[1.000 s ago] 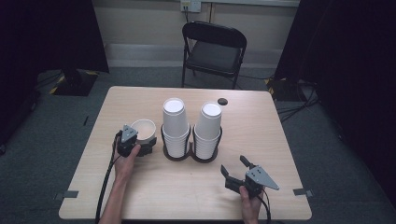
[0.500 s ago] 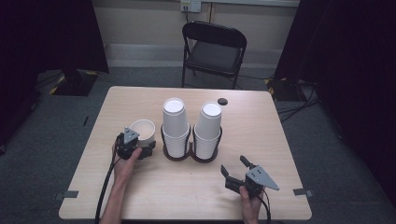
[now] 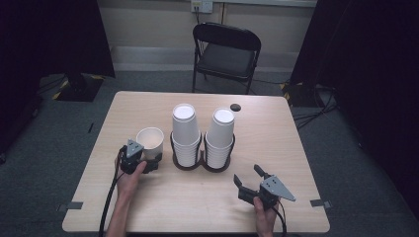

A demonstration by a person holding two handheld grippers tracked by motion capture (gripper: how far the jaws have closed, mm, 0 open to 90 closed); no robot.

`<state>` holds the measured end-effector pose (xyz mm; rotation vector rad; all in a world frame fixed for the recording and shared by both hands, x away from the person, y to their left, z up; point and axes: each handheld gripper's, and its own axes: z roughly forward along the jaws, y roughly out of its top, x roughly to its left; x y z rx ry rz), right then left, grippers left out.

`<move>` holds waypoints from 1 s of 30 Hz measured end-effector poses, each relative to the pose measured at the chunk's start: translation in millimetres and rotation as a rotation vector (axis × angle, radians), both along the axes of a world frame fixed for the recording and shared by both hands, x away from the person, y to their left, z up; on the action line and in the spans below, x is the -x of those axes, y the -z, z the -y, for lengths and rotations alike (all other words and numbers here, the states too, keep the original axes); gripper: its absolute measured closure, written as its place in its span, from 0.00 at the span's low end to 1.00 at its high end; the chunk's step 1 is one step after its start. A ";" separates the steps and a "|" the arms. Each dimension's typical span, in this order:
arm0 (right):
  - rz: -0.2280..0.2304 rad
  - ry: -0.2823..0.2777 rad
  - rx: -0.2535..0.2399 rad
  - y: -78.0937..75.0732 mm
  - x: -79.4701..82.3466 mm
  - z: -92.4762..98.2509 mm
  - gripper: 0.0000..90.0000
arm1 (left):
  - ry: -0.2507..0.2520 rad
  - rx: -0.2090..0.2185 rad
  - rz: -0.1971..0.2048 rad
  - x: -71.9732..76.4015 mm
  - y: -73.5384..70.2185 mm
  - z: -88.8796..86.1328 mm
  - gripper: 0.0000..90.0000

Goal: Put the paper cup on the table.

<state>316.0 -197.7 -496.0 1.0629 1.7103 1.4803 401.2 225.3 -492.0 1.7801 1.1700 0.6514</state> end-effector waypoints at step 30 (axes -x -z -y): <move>-0.035 0.029 0.022 -0.7 -3.4 -2.7 0.18 | 0.026 0.097 0.202 104.1 3.8 31.7 0.17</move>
